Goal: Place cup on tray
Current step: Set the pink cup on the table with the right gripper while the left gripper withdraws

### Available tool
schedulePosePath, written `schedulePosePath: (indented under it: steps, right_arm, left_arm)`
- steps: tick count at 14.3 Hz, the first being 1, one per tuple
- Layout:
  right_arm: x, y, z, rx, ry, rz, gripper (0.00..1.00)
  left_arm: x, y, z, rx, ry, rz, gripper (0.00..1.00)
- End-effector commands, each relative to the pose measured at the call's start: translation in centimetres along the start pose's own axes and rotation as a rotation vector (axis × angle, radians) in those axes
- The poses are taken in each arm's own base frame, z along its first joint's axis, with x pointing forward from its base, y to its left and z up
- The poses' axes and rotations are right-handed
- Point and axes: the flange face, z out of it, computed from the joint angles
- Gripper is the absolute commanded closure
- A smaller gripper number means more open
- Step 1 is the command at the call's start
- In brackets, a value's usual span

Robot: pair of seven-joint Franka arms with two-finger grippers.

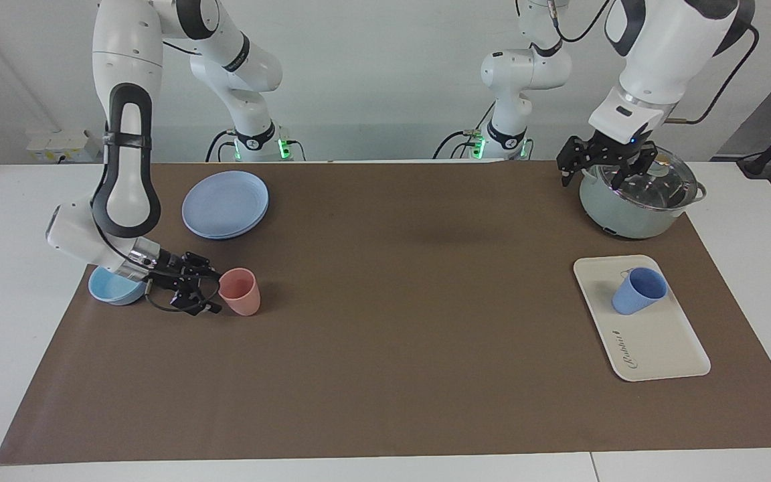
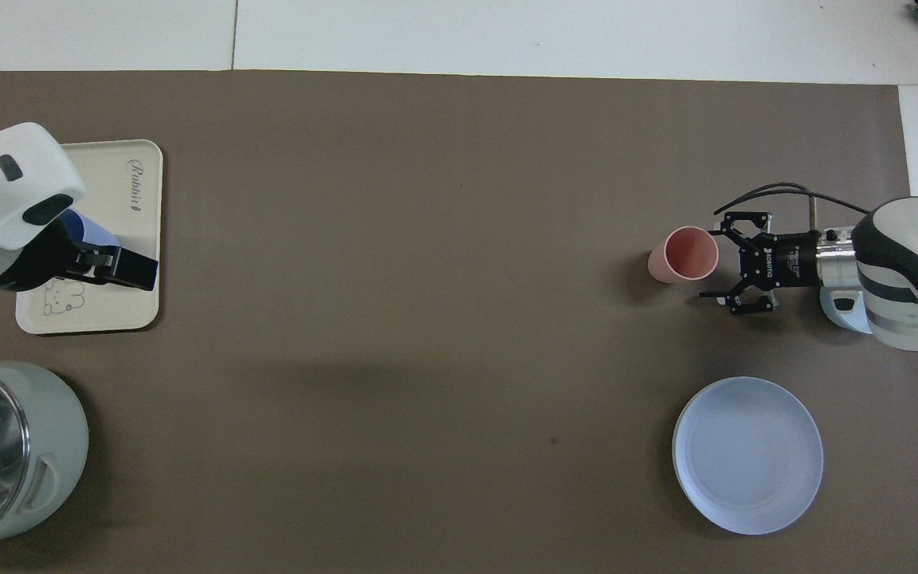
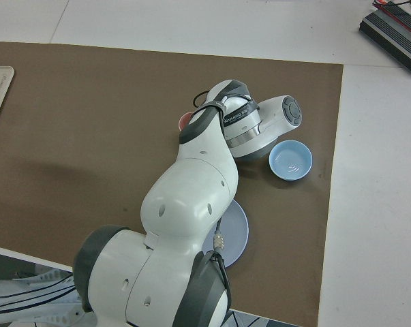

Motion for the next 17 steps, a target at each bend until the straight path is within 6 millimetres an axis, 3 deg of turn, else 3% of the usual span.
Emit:
schedulePosePath:
  steps: [1,4,7,10,12,14,17]
  right_arm:
    - [-3.2,-0.6,-3.8,-0.133,0.157,-0.245,0.00]
    - [-8.1,-1.6,-6.0,-0.232,0.189,-0.465,0.00]
    - [-12.2,-0.7,-7.9,-0.342,0.128,-0.608,0.00]
    - [-18.5,-1.8,-9.8,-0.445,0.221,-0.854,0.00]
    - [-22.2,-3.2,-10.1,-0.488,0.272,-0.968,0.00]
    - [-24.9,-4.9,-11.2,-0.490,0.318,-1.047,0.00]
    - [-28.0,-5.9,-13.6,-0.516,0.378,-1.108,0.00]
  left_arm:
    - [0.1,-0.5,-2.3,-0.022,0.016,-0.027,0.00]
    - [-0.5,-3.5,-1.0,-0.020,0.005,-0.065,0.00]
    - [-0.1,-3.6,-0.6,-0.018,0.032,-0.064,0.00]
    - [0.4,-3.9,-0.1,-0.010,0.020,-0.066,0.00]
    - [0.2,-3.7,0.2,-0.002,-0.009,-0.062,0.00]
    - [-0.1,-4.4,-1.2,0.032,-0.045,-0.057,0.00]
    - [0.3,-4.3,0.0,0.024,-0.023,-0.050,0.00]
